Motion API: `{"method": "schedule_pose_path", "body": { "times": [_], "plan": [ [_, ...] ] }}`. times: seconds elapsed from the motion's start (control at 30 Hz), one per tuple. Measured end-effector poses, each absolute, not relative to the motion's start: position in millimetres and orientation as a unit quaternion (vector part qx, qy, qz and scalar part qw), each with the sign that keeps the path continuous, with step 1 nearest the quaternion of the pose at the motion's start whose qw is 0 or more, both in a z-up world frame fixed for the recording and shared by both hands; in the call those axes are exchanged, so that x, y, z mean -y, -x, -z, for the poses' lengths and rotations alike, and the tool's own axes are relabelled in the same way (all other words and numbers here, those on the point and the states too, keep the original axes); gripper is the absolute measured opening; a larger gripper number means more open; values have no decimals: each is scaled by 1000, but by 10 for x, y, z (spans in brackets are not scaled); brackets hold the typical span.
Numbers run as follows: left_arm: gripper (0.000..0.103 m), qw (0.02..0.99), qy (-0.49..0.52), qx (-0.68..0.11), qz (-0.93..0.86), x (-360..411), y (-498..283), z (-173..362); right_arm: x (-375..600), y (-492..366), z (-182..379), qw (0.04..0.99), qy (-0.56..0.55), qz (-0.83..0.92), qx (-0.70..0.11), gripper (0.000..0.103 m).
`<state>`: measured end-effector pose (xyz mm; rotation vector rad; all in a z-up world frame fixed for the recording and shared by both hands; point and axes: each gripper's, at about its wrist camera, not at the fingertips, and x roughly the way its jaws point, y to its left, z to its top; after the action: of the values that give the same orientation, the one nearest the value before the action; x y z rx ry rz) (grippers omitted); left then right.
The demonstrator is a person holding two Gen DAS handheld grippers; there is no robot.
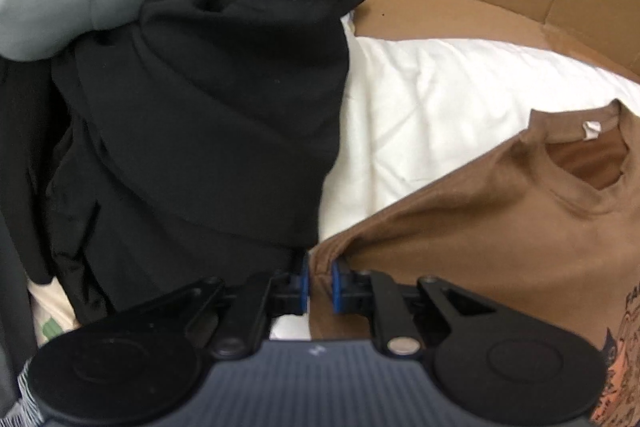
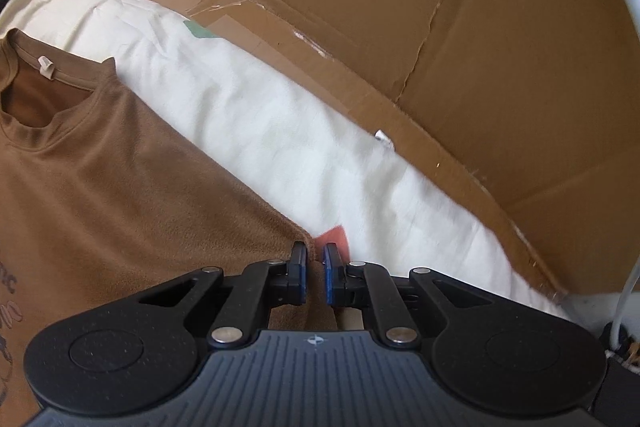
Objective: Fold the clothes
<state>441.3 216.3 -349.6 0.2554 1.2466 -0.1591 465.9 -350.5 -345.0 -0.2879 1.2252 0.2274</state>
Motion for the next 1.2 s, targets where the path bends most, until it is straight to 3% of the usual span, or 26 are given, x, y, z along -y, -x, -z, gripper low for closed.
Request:
{"method": "schedule_pose_path", "body": {
  "times": [0.43, 0.5, 0.57, 0.67, 1.2],
  "plan": [
    [15, 818, -102, -564, 45, -2317, -4470, 3516, 3335, -4781, 3498, 805, 180, -74, -560, 8],
    [19, 814, -105, -569, 45, -2292, -4504, 3505, 3333, -4785, 3496, 809, 167, -75, -558, 11],
    [23, 814, -114, -568, 53, -2240, -4518, 3441, 3320, -4773, 3444, 814, 161, -86, -552, 24],
    [28, 819, -129, -554, 77, -2165, -4475, 3283, 3291, -4727, 3288, 828, 154, -117, -527, 35],
    [30, 837, -163, -510, 112, -1776, -4553, 3044, 2672, -4924, 3230, 845, 102, -192, -489, 35]
  ]
}}
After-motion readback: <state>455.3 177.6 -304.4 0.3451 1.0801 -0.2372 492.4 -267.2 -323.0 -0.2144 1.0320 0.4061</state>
